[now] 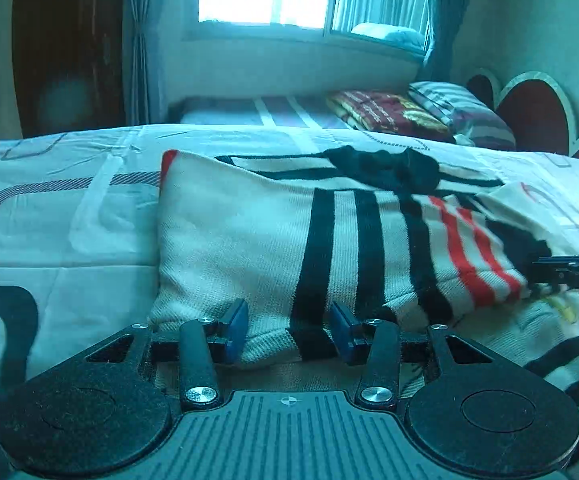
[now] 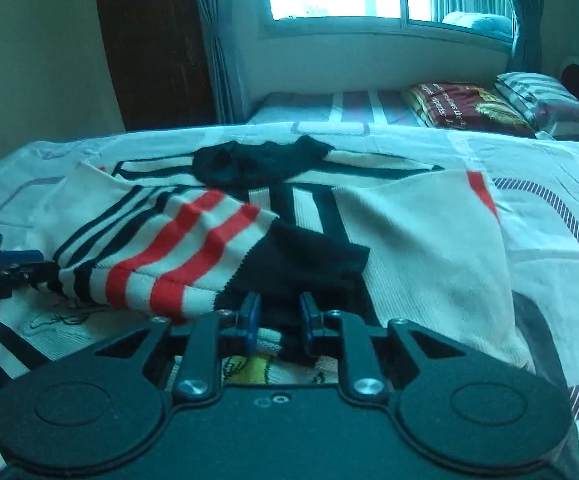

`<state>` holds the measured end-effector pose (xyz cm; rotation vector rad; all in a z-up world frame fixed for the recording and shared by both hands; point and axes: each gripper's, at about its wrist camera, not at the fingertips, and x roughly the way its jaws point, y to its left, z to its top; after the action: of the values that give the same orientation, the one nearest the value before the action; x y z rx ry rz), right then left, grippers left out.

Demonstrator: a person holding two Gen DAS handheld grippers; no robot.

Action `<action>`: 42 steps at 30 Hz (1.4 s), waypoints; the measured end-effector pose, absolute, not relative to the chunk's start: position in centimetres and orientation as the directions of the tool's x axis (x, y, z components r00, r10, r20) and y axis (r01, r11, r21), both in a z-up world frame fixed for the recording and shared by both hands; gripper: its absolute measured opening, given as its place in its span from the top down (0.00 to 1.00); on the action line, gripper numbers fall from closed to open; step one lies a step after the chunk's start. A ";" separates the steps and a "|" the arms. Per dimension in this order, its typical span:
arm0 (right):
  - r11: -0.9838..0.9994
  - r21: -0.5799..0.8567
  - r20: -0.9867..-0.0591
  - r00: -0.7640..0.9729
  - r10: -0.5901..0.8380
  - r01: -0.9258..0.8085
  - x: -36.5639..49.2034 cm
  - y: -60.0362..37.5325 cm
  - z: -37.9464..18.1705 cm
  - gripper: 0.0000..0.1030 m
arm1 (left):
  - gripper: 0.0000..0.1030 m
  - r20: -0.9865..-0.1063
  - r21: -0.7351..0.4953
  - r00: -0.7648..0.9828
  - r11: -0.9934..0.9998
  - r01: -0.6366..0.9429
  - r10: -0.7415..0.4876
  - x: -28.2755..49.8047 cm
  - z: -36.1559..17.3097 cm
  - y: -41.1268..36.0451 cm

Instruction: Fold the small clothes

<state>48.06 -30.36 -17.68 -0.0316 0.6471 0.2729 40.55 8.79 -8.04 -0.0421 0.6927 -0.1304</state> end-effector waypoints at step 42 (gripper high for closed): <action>0.972 0.062 -0.562 0.797 0.222 -0.226 57.4 -28.6 -18.5 0.73 | 0.26 -0.606 0.073 0.794 0.991 0.109 -0.043 49.8 -9.9 4.8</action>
<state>57.37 -28.62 -18.50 -0.0082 0.6019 0.2404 49.77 4.79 -9.86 0.1058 0.6484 -0.0815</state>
